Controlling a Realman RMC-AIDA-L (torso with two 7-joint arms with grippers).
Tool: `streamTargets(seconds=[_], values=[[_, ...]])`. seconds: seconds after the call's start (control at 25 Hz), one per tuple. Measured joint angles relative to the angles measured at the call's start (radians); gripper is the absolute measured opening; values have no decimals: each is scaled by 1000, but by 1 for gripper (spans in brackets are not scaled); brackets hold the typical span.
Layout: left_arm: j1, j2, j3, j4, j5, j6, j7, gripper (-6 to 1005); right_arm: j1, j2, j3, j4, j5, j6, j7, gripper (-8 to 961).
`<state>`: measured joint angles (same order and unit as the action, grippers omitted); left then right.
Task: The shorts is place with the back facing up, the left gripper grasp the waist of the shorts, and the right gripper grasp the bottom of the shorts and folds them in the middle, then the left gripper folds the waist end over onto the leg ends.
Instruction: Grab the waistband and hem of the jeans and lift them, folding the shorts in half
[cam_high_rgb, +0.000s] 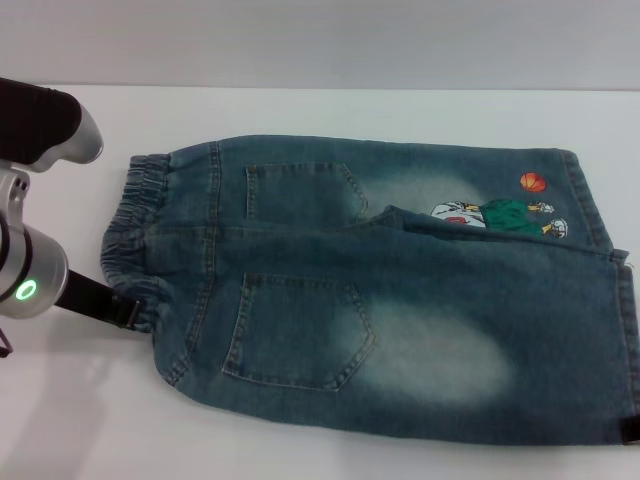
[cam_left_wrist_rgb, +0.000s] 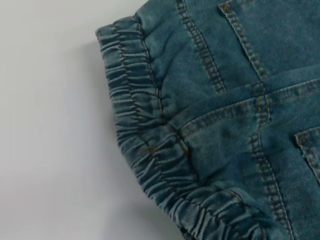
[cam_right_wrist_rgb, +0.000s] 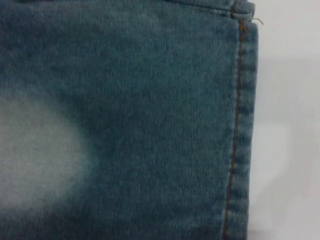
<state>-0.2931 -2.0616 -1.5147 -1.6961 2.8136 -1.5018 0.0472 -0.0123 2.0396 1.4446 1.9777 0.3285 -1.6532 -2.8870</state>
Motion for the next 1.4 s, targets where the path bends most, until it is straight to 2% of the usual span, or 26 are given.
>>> streamTargets(seconds=[1.4], values=[[-19, -2, 18, 8, -8, -1, 3, 59, 0, 0, -23, -69, 6, 81, 0, 689]])
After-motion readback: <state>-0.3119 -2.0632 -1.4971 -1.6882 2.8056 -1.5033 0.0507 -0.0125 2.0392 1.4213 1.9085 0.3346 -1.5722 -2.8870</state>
